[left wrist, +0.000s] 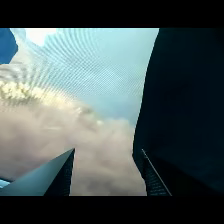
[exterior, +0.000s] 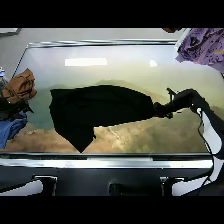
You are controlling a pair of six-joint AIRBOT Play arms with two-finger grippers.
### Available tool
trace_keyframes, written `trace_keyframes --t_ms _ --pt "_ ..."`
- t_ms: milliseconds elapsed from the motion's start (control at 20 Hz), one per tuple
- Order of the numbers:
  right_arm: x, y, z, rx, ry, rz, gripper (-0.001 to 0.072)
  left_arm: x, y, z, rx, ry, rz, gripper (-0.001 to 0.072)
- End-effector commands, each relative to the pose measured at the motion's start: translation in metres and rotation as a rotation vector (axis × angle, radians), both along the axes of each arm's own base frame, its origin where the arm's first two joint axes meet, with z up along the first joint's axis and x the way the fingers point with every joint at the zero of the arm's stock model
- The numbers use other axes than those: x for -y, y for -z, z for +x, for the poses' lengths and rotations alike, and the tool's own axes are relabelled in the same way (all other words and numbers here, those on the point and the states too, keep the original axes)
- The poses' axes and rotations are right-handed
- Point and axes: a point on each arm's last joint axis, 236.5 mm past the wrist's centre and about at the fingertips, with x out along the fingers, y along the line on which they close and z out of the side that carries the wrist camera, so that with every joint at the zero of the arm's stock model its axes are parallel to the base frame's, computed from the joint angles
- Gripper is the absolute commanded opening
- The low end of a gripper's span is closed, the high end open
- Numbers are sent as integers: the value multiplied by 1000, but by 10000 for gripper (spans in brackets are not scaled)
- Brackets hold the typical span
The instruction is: Fold the clothes and pants, and hang the long-sleeved shirts on hangers.
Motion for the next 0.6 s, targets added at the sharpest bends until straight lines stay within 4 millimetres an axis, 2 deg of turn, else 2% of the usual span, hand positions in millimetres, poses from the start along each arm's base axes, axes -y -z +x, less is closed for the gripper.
trace_keyframes --t_ms 0,150,350,550 --pt "-2 -22 3 47 -6 -1 32 14 22 -2 65 16 -128 472" --pt "-1 -47 7 105 -7 -17 32 50 57 -9 148 3 -333 471" --pt "0 -72 9 160 5 -26 32 85 91 -31 132 9 -430 472" --pt "0 -84 10 184 18 -30 33 105 103 -45 94 57 -448 471"
